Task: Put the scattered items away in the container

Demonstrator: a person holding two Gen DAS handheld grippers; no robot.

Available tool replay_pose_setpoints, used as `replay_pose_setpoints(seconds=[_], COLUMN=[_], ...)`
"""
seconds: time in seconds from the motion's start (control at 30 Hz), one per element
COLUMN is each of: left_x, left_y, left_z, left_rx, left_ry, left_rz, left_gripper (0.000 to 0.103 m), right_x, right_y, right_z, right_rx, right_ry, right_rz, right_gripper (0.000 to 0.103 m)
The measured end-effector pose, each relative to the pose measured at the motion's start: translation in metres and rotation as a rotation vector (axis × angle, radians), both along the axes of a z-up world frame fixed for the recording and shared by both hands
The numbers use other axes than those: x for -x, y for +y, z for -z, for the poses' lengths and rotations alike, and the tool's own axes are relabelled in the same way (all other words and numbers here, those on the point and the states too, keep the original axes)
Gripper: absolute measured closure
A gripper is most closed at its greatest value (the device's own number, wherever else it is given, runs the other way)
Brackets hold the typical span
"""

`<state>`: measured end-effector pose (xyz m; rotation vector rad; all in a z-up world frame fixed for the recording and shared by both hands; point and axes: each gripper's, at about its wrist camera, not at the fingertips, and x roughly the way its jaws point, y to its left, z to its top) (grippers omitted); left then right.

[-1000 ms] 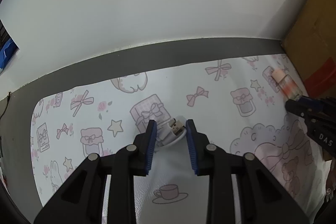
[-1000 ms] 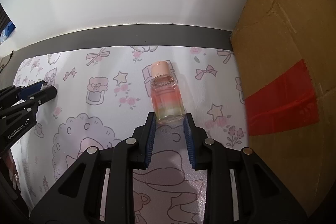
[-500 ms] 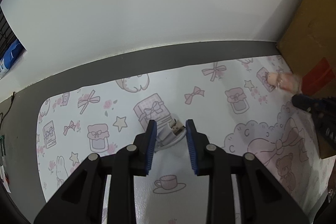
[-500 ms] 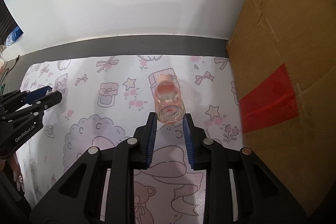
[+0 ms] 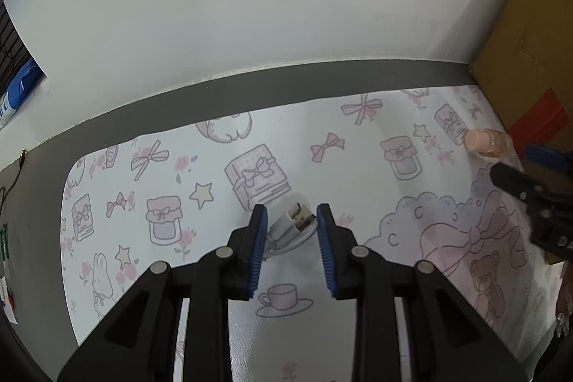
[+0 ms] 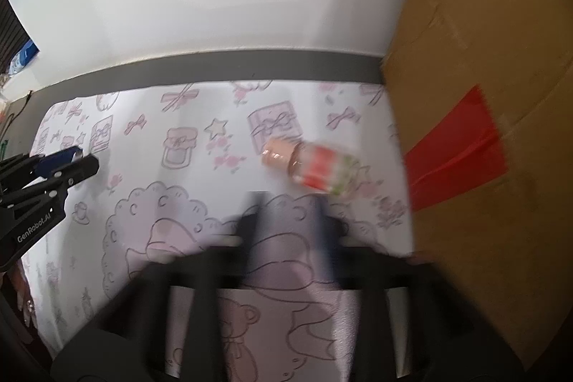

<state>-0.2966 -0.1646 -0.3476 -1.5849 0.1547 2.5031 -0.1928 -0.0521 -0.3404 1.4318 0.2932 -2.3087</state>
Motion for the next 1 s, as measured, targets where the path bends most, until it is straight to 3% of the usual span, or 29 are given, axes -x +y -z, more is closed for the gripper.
replay_pose_setpoints(seconds=[0.33,0.53,0.6,0.77,0.8,0.83,1.0], left_x=[0.006,0.01,0.01,0.013,0.013,0.013,0.015], left_y=[0.005,0.004,0.003,0.01,0.01,0.009,0.013], left_z=[0.008,0.009,0.009,0.012,0.012,0.011,0.013], left_rx=[-0.007,-0.011,-0.012,-0.011,-0.011,-0.011,-0.01], left_ry=[-0.023,-0.024,-0.024,-0.023,-0.022,-0.022,-0.024], left_rz=[-0.008,-0.014,-0.013,-0.015,-0.015,-0.014,-0.013], left_gripper=[0.075,0.075,0.075,0.075,0.075,0.075,0.075], right_x=[0.011,0.028,0.03,0.032,0.032,0.032,0.037], right_y=[-0.015,-0.016,-0.012,-0.008,-0.007,-0.006,-0.006], right_z=[0.002,0.02,0.023,0.022,0.021,0.02,0.023], right_rx=[-0.046,-0.078,-0.042,-0.011,-0.01,-0.008,-0.007], right_ry=[0.063,0.007,-0.01,-0.013,-0.01,-0.009,-0.012], right_rz=[-0.056,-0.039,-0.014,0.031,0.035,0.037,0.031], right_gripper=[0.021,0.021,0.021,0.026,0.035,0.037,0.037])
